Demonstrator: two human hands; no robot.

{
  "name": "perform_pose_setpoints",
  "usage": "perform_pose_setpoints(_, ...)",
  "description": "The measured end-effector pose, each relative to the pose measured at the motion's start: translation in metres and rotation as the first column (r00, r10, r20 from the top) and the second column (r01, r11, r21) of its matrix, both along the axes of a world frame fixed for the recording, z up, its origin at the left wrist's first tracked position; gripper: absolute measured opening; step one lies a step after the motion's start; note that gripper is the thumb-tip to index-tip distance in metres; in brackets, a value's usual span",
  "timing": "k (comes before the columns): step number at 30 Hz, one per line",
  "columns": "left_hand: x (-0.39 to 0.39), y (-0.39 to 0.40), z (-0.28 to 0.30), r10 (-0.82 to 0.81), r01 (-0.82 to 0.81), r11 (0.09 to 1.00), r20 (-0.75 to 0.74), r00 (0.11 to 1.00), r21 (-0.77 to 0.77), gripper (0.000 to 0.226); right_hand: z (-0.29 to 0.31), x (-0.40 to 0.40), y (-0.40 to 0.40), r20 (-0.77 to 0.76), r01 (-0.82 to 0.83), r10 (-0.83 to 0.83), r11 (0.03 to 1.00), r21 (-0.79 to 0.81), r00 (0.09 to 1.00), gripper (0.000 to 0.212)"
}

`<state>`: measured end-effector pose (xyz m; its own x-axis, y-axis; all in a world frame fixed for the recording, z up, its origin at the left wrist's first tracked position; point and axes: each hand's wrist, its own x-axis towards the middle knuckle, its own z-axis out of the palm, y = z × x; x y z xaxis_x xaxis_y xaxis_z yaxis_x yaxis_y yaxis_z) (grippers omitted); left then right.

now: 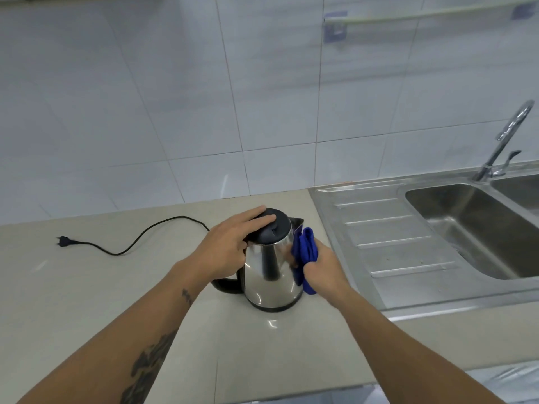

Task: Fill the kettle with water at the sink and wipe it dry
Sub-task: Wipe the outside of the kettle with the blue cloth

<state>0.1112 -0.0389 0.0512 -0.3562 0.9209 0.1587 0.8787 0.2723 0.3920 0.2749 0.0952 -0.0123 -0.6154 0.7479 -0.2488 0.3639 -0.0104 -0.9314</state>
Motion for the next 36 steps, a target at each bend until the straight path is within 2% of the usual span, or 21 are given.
perform_pose_setpoints(2,0.008,0.004,0.003,0.018,-0.019,1.0,-0.058,0.998,-0.023,0.086,0.004,0.007,0.002,-0.018,-0.036,0.036,0.999,0.014,0.999,0.049)
perform_pose_setpoints(5,0.04,0.021,0.004,0.169,-0.184,0.981,-0.191,0.967,-0.063,0.085,0.001,0.014,-0.004,-0.085,-0.072,0.074,0.997,0.022,0.994,0.048)
perform_pose_setpoints(8,0.08,0.046,-0.004,0.372,-0.383,0.922,-0.142,0.917,-0.059,0.08,-0.015,0.02,-0.012,-0.085,-0.102,0.108,0.992,0.075,0.991,0.038)
perform_pose_setpoints(11,0.099,0.068,-0.016,0.521,-0.525,0.851,-0.111,0.846,-0.001,0.068,-0.02,0.029,-0.009,0.003,-0.163,0.164,0.983,0.083,0.986,0.043)
perform_pose_setpoints(14,0.097,0.07,-0.028,0.521,-0.516,0.853,-0.188,0.833,0.077,0.059,-0.01,0.03,0.003,-0.032,-0.173,0.176,0.98,0.096,0.984,0.048)
perform_pose_setpoints(19,0.074,0.056,-0.033,0.404,-0.395,0.914,-0.252,0.879,0.09,0.053,0.003,0.025,0.018,-0.081,-0.213,0.22,0.973,0.087,0.972,0.059)
perform_pose_setpoints(24,0.053,0.036,-0.025,0.251,-0.243,0.968,-0.187,0.95,0.063,0.05,-0.003,0.024,0.029,-0.053,-0.296,0.301,0.952,0.085,0.952,0.066)
perform_pose_setpoints(27,0.041,0.023,-0.016,0.213,-0.216,0.976,-0.152,0.965,0.0,0.053,-0.006,0.029,0.034,-0.034,-0.397,0.402,0.912,0.1,0.915,0.069)
perform_pose_setpoints(29,0.045,0.021,-0.013,0.265,-0.268,0.963,-0.145,0.953,-0.003,0.057,-0.009,0.031,0.039,-0.01,-0.437,0.44,0.894,0.102,0.898,0.067)
perform_pose_setpoints(31,0.059,0.029,-0.013,0.385,-0.385,0.923,-0.097,0.918,0.025,0.059,-0.011,0.032,0.045,0.003,-0.433,0.435,0.896,0.092,0.9,0.062)
perform_pose_setpoints(34,0.084,0.055,-0.019,0.579,-0.577,0.814,-0.013,0.815,0.073,0.053,-0.016,0.032,0.05,0.004,-0.406,0.407,0.911,0.068,0.913,0.057)
perform_pose_setpoints(36,0.091,0.073,-0.025,0.673,-0.67,0.739,-0.032,0.739,0.072,0.057,-0.017,0.032,0.052,-0.007,-0.401,0.403,0.913,0.07,0.915,0.048)
